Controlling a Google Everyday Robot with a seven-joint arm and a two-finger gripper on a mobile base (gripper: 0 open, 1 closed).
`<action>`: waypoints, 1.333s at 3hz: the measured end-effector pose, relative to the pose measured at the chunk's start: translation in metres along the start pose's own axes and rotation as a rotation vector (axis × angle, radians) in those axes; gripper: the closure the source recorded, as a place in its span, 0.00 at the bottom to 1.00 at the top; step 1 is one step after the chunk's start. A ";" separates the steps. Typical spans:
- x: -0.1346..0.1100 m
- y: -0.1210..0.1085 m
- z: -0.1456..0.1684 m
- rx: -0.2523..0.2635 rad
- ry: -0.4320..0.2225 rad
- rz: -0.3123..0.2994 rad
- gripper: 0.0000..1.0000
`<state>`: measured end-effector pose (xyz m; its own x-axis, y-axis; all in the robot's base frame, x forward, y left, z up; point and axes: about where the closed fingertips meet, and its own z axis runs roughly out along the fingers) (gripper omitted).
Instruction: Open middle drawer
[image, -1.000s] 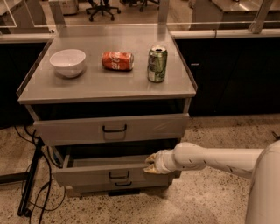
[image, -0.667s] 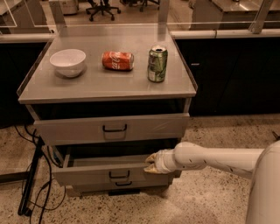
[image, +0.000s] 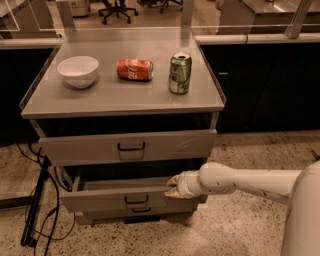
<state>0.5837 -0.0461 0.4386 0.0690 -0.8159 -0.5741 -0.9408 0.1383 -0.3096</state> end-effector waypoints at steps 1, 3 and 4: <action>0.000 0.000 0.000 0.000 0.000 0.000 0.34; 0.000 0.000 0.000 0.000 0.000 0.000 0.15; 0.000 0.000 0.000 0.000 0.000 0.000 0.38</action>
Offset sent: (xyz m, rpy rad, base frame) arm 0.0000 0.0000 0.0000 0.0000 0.0000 0.0000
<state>0.5835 -0.0461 0.4384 0.0688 -0.8157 -0.5743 -0.9409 0.1383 -0.3092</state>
